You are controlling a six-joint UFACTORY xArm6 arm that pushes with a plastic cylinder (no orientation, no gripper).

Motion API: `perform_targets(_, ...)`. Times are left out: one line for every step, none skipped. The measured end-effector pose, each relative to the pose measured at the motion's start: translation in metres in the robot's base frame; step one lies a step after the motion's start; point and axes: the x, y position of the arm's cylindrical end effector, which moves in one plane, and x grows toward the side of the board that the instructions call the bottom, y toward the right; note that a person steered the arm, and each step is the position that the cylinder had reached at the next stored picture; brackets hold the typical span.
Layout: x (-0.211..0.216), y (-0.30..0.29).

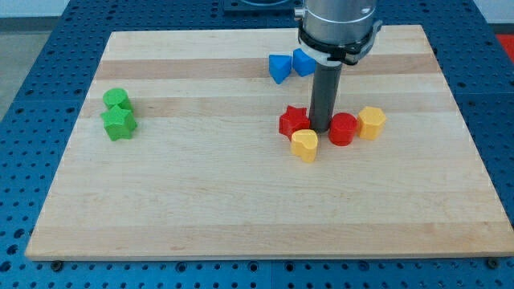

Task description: Separate the yellow hexagon from the red circle

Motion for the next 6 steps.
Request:
perform_targets(0.005, 0.0)
perform_targets(0.008, 0.01)
perform_targets(-0.003, 0.015)
perform_targets(-0.023, 0.021)
perform_targets(-0.028, 0.048)
perform_targets(-0.03, 0.082)
